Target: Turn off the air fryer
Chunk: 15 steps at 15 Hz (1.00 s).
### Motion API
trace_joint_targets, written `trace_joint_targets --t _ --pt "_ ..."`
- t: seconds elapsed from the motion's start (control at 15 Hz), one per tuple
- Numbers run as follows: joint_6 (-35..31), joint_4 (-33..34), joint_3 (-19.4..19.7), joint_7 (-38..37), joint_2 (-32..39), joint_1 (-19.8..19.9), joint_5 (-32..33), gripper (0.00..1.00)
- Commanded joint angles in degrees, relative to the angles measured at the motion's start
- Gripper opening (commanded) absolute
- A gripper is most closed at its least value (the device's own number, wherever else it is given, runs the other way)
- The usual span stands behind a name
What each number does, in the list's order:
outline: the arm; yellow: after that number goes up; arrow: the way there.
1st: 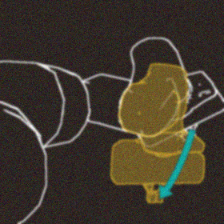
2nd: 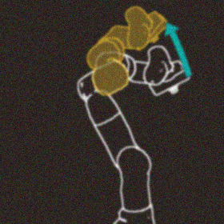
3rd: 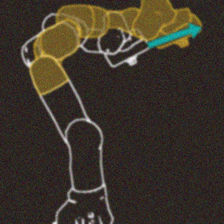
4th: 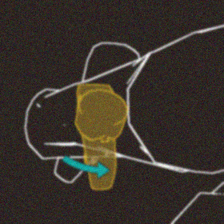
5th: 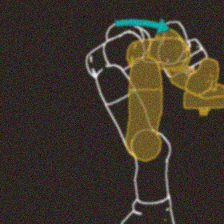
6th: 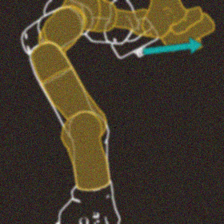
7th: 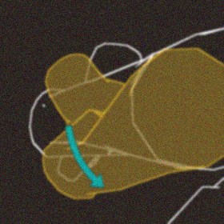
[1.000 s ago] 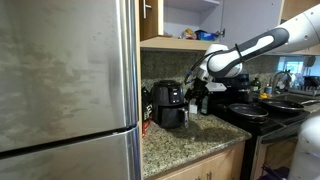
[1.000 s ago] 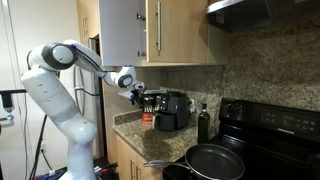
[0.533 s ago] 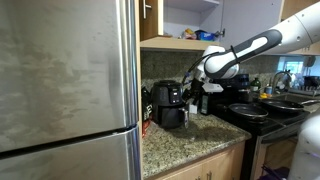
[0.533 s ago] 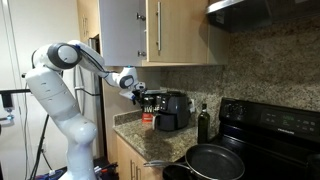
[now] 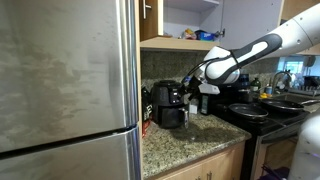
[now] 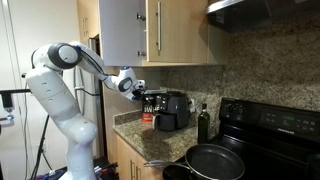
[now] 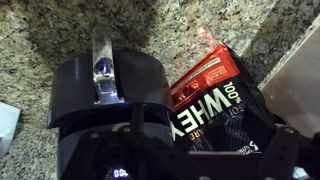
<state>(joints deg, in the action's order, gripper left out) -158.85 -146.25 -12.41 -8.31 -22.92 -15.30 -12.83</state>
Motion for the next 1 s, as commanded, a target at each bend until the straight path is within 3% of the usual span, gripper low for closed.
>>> trace_joint_targets --t 0.0,0.53,0.6,0.93 --pt "0.0 0.1 0.1 -0.5 0.0 -0.1 0.3 1.00" --pt "-4.3 11.0 1.5 -0.8 16.3 1.6 0.1 1.00" --pt "-3.5 6.8 1.2 -0.6 11.8 1.3 0.1 1.00" --pt "-5.0 8.8 1.2 -0.8 15.2 1.9 0.8 1.00"
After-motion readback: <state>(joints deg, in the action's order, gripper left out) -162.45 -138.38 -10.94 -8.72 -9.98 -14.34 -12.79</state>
